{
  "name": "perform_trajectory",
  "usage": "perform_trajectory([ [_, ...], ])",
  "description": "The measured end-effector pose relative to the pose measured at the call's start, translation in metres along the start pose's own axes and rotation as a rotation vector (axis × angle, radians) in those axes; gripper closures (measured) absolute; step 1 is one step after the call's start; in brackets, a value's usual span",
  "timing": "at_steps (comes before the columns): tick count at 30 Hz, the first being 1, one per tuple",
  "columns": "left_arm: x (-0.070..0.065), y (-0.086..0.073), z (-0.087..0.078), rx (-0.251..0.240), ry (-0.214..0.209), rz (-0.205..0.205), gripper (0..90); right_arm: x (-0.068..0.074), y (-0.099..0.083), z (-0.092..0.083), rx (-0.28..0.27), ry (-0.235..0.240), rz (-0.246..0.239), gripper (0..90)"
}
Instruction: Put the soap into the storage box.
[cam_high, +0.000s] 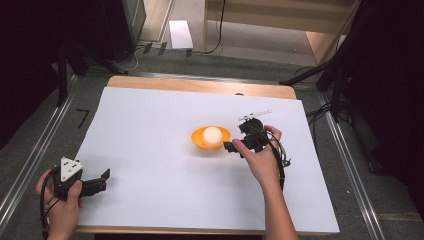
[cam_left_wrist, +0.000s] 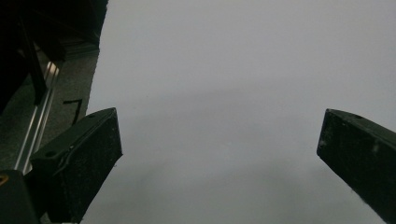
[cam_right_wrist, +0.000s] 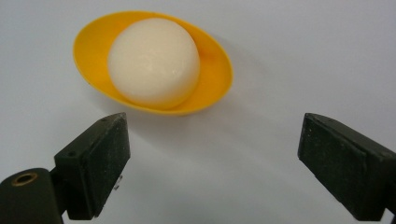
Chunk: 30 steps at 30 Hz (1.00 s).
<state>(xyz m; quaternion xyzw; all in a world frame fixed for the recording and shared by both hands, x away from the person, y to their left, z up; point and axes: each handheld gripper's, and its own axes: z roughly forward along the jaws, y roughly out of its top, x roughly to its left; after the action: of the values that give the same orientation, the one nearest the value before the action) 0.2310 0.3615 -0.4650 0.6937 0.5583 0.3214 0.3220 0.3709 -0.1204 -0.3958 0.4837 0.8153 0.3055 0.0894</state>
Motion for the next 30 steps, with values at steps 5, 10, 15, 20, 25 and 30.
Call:
perform_trajectory([
  [5,0.000,0.000,0.000,0.001,0.003,0.002,0.3,-0.009,-0.011,-0.004,-0.003,-0.004,0.023,9.9],
  [10,0.000,0.000,0.000,-0.001,0.001,-0.003,0.3,-0.019,-0.024,-0.008,-0.008,-0.011,0.041,10.3],
  [15,0.000,0.000,0.000,0.001,0.003,-0.002,0.3,-0.028,-0.038,-0.013,-0.016,-0.028,0.069,12.1],
  [20,0.000,0.000,0.000,0.004,0.005,0.001,0.3,-0.035,-0.051,-0.016,-0.032,-0.034,0.087,12.8],
  [25,0.000,0.000,0.000,0.004,0.005,0.002,0.3,-0.042,-0.065,-0.020,-0.045,-0.043,0.111,12.8],
  [30,0.000,0.000,0.000,0.005,0.006,0.001,0.3,-0.050,-0.079,-0.024,-0.064,-0.049,0.127,13.3],
])
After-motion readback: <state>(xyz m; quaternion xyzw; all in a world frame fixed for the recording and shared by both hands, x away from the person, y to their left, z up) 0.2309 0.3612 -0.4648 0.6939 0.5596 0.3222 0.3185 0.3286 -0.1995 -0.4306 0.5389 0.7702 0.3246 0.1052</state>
